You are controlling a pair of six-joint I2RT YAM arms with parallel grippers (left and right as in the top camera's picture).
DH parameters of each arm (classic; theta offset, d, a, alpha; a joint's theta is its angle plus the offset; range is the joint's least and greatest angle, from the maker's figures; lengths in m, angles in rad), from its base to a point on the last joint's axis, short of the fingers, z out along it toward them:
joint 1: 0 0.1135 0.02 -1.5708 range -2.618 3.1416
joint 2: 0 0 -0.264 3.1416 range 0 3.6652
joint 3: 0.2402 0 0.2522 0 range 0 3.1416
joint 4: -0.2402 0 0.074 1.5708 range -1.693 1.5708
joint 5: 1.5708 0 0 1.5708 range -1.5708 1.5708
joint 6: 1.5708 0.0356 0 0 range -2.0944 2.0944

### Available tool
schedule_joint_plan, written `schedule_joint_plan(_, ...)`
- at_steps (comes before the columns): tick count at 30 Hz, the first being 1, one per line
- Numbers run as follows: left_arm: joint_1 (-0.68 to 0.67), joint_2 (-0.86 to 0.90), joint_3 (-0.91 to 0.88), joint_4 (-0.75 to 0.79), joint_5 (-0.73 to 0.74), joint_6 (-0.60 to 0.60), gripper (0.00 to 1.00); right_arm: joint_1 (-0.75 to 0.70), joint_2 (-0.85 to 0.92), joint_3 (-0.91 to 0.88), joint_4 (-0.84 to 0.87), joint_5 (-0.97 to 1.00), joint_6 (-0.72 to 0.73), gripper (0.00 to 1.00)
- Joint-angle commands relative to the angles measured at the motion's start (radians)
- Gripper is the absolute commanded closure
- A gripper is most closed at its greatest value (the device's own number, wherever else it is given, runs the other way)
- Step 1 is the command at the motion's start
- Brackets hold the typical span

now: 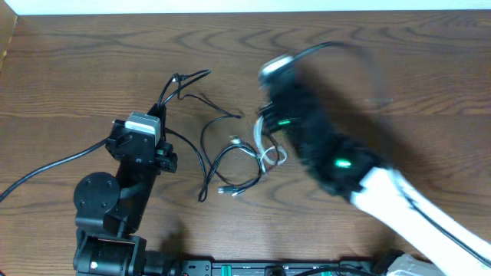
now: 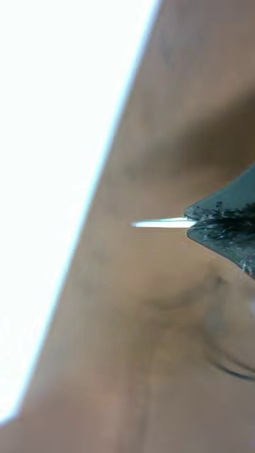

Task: Untangle cables
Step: 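Pull the white cable up and right with the right gripper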

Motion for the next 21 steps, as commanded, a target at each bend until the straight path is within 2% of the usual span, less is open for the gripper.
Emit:
schedule_joint_plan(1,0.004,-0.007,0.025,-0.005,-0.005,0.017,0.93,-0.082,-0.077,0.015,-0.008,0.097,-0.051,0.99)
schedule_joint_plan(9,0.004,-0.007,0.024,-0.027,-0.005,0.017,0.92,-0.379,-0.192,0.015,0.008,0.118,-0.051,0.99)
schedule_joint_plan(21,0.004,-0.007,0.024,-0.031,-0.005,0.016,0.92,-0.790,-0.204,0.015,0.071,0.094,-0.031,0.99)
